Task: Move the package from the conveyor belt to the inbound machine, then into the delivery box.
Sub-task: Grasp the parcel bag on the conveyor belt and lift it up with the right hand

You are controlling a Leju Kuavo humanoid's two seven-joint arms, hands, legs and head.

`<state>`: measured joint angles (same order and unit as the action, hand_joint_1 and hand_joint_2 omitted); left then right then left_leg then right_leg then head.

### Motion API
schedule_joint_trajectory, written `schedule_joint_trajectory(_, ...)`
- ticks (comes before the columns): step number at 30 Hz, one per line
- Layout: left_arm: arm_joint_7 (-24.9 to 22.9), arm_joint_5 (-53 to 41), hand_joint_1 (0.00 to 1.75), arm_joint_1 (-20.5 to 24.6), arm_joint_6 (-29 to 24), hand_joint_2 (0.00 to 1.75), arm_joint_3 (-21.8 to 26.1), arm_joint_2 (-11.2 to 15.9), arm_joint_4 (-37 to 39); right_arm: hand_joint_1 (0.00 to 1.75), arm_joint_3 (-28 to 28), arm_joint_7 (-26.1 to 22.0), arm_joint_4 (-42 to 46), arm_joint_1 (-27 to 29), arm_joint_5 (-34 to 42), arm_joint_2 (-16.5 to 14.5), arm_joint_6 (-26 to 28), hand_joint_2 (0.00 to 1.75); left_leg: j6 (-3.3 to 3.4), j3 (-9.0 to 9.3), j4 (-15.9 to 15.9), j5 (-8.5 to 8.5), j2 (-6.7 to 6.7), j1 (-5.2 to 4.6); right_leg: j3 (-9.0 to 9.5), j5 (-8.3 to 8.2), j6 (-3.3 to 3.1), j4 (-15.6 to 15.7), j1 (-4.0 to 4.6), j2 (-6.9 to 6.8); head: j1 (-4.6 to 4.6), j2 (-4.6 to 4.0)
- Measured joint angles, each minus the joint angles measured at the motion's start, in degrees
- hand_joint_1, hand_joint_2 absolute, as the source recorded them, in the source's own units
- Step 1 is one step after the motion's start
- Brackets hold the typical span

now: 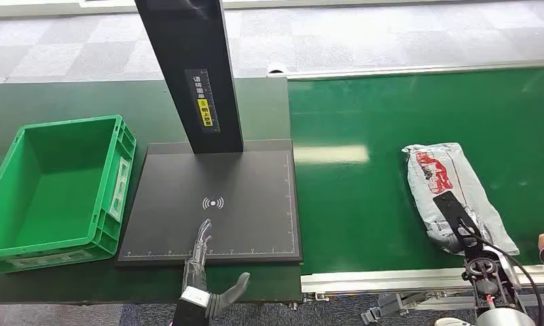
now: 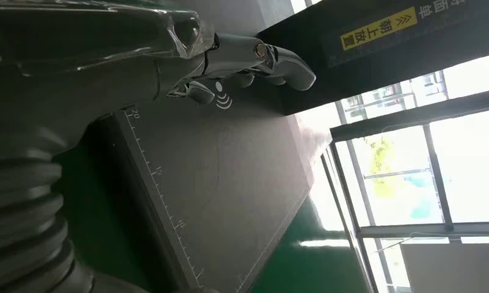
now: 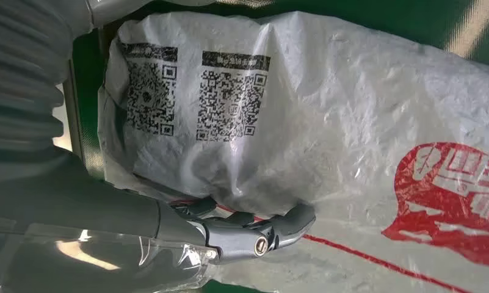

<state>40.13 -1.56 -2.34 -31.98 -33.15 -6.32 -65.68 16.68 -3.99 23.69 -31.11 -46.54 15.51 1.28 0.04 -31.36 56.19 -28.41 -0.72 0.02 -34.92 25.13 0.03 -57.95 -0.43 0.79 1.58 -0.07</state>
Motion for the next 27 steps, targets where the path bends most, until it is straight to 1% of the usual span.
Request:
schedule_joint_trajectory(1,0.0,0.0,0.0,0.0,-0.04,1.75,0.0,0.01,-0.04,0.53,0.0,0.17,-0.34,-0.35,-0.05,0.0,-0.35,1.75,0.0,0.0,0.0,0.0,0.0,0.0,0.01,0.0,0.0,0.0,0.0,0.0,0.0,0.0)
schedule_joint_trajectory(2,0.0,0.0,0.0,0.0,-0.1,1.75,0.01,0.01,-0.1,0.83,0.0,0.36,-0.69,-0.71,-0.16,-0.02,-0.7,1.75,0.0,-0.01,0.0,0.0,0.0,0.0,0.01,0.0,0.0,0.0,0.0,0.0,0.0,0.0)
schedule_joint_trajectory(4,0.0,0.01,0.0,0.0,-0.28,1.75,0.03,0.01,-0.32,1.71,0.0,1.05,-1.89,-2.04,-0.55,-0.08,-2.02,1.75,0.0,-0.01,0.0,0.0,0.0,0.0,0.04,0.0,0.0,0.0,0.0,0.0,0.01,0.0)
schedule_joint_trajectory(5,0.0,0.0,0.0,0.0,-0.34,1.75,0.04,0.01,-0.44,1.75,-0.01,1.39,-2.38,-2.64,-0.77,-0.15,-2.65,1.75,0.0,-0.01,0.0,0.0,0.0,0.0,0.05,0.0,0.0,0.0,-0.01,0.01,0.01,0.0)
schedule_joint_trajectory(10,-0.01,-0.09,0.0,0.04,-0.37,1.75,0.09,0.01,-1.18,1.75,-0.1,2.7,-3.96,-5.2,-1.45,-0.69,-4.73,1.75,0.0,0.02,0.01,0.0,0.0,0.0,0.07,-0.01,0.0,0.0,-0.01,0.03,0.0,0.0)
schedule_joint_trajectory(18,-0.89,-0.88,0.0,0.03,-0.35,1.75,0.33,0.0,-1.95,1.75,-0.24,3.64,-4.98,-6.84,-1.94,-1.71,-5.3,1.75,0.0,0.05,0.0,0.01,-0.02,0.01,0.06,-0.01,0.0,-0.01,0.01,0.01,0.01,0.0)
schedule_joint_trajectory(21,-0.98,-1.24,0.0,-0.14,-0.41,1.75,0.68,0.0,-2.24,1.75,-0.32,1.28,-5.07,-6.92,-1.94,-2.11,-4.0,1.75,0.0,0.03,0.0,0.01,-0.02,0.0,0.06,-0.01,0.0,-0.01,0.0,0.0,-0.01,0.0)
schedule_joint_trajectory(27,-1.58,-2.41,0.0,-1.01,-1.19,1.75,1.97,-0.01,-3.76,1.75,-0.38,-8.13,-3.56,-7.1,-0.68,-3.51,3.29,1.75,0.0,-0.03,0.0,0.01,-0.02,0.0,0.06,-0.01,0.0,-0.01,-0.01,-0.01,0.0,0.0)
